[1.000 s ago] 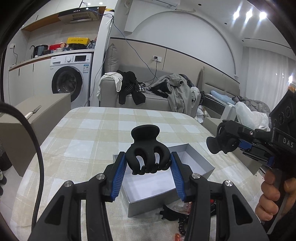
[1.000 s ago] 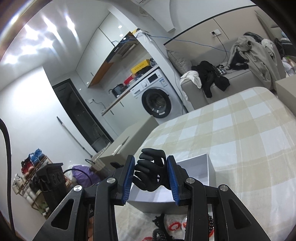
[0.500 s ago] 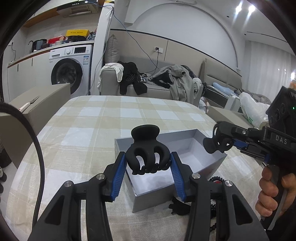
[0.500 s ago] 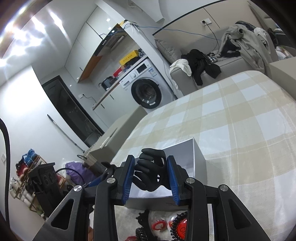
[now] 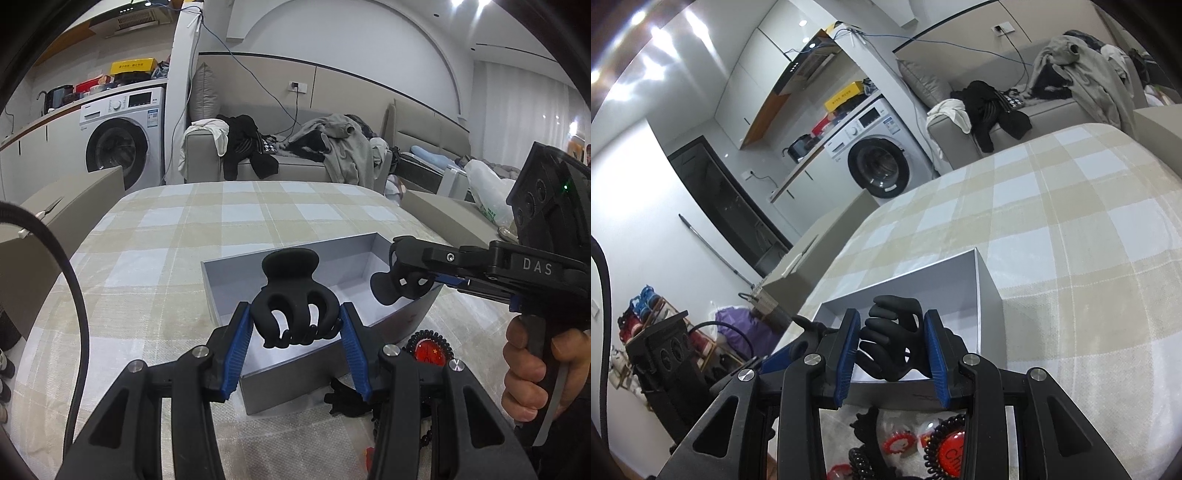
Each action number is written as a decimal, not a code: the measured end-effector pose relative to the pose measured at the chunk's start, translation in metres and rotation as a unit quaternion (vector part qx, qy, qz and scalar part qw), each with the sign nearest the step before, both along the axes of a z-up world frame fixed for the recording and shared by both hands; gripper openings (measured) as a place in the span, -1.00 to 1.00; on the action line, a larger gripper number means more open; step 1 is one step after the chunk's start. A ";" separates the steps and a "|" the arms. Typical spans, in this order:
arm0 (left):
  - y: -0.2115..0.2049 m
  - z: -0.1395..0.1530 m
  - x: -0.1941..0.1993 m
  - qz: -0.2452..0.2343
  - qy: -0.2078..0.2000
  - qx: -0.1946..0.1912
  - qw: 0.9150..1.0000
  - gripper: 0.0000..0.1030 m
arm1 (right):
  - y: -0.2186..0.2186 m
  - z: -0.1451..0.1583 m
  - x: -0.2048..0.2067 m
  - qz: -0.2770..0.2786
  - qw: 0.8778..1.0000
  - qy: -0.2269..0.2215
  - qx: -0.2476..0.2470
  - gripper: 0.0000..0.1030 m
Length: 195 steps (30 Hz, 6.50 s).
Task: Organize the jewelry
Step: 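Carry both black clips into the grey box and open both tools, then withdraw both tools from the box toward the remaining items, then grasp the red-and-clear plastic clip with the left tool while the right tool grasps the coiled black bracelet, then carry the red clip and coiled bracelet into the grey box and release both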
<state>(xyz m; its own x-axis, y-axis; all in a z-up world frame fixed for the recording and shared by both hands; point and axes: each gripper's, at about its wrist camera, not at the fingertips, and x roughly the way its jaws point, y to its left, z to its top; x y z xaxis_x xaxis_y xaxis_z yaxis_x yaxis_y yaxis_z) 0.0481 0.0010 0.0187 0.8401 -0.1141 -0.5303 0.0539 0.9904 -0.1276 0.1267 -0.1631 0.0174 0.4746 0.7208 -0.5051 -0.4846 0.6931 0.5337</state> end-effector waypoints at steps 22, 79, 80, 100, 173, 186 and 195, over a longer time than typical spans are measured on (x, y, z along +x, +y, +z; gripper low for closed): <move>0.010 -0.001 0.003 0.021 0.006 0.005 1.000 -0.18 | 0.012 0.000 -0.004 0.019 1.000 0.007 -0.006 -0.32; -0.030 -0.034 -0.046 -0.082 0.113 0.010 0.990 0.42 | -0.008 -0.014 -0.079 0.036 0.982 -0.028 -0.184 0.73; -0.031 -0.035 -0.046 -0.085 0.115 0.010 0.990 0.37 | -0.008 -0.014 -0.080 0.036 0.982 -0.029 -0.183 0.73; -0.036 -0.038 -0.047 -0.122 0.121 0.003 0.985 -0.50 | -0.007 -0.016 -0.080 0.043 0.983 -0.024 -0.175 0.64; 0.009 0.027 -0.035 -0.023 -0.014 -0.031 0.999 -0.79 | 0.005 0.065 -0.080 0.019 0.984 -0.144 -0.102 -0.83; 0.021 0.049 -0.003 0.005 -0.062 -0.025 0.998 -0.79 | 0.011 0.083 -0.046 -0.007 0.985 -0.150 -0.080 -0.83; 0.027 0.030 0.003 0.017 -0.040 -0.010 0.999 -0.79 | 0.011 0.059 -0.034 -0.015 0.988 -0.126 -0.088 -0.83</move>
<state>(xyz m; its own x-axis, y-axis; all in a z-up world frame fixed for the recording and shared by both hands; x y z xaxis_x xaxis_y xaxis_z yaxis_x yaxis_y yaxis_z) 0.0513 0.0283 0.0486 0.8830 -0.0947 -0.4597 0.0312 0.9891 -0.1439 0.0927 -0.1517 0.0766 0.6208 0.6172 -0.4834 -0.5657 0.7796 0.2688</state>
